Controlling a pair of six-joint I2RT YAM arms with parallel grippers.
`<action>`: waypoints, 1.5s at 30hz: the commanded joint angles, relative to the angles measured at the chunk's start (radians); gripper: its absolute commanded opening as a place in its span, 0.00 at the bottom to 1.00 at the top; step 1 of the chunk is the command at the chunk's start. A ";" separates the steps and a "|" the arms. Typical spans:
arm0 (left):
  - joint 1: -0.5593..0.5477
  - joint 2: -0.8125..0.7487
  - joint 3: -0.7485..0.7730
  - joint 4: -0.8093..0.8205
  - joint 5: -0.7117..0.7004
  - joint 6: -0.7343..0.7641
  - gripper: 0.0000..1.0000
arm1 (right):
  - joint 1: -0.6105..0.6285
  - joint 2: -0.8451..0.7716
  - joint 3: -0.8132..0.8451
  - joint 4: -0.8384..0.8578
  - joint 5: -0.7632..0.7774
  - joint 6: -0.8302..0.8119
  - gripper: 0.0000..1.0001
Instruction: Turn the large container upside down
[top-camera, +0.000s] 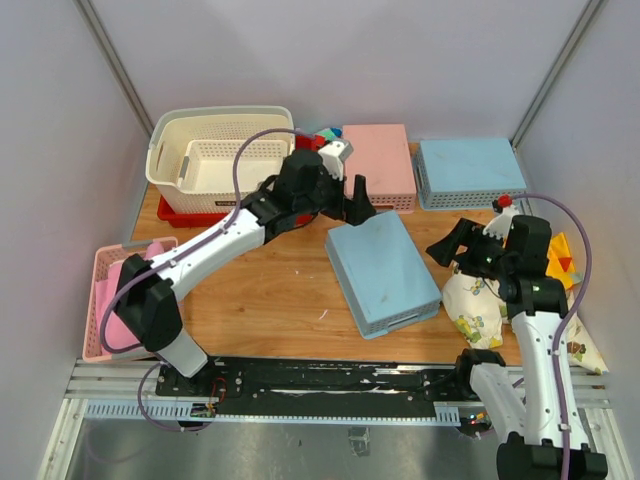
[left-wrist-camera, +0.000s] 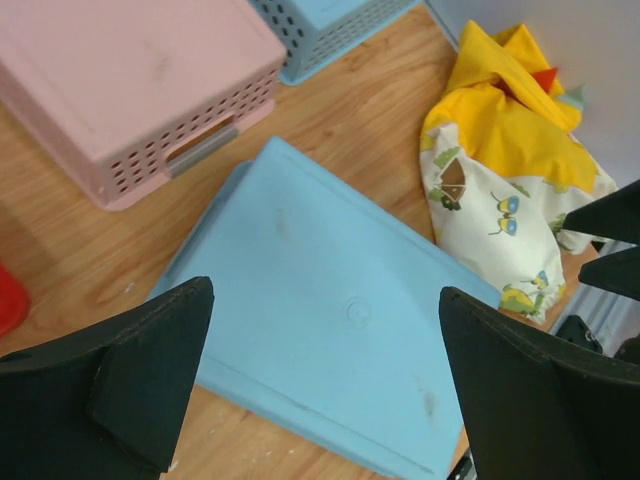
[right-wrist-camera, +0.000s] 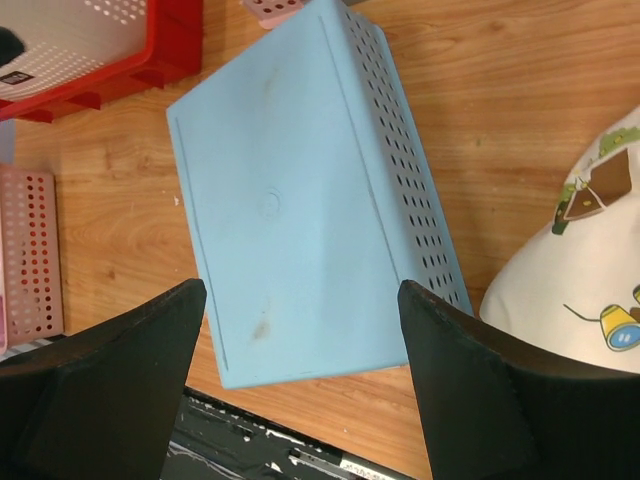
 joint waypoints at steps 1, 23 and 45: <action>0.004 -0.140 -0.098 -0.017 -0.164 -0.052 0.99 | 0.014 0.004 -0.040 -0.032 0.067 -0.014 0.80; -0.062 0.102 -0.375 0.381 0.082 -0.280 0.99 | 0.015 0.176 -0.054 0.018 0.229 0.076 0.80; -0.151 0.288 -0.107 0.401 0.094 -0.360 0.99 | 0.014 -0.008 -0.030 -0.138 0.573 0.220 0.80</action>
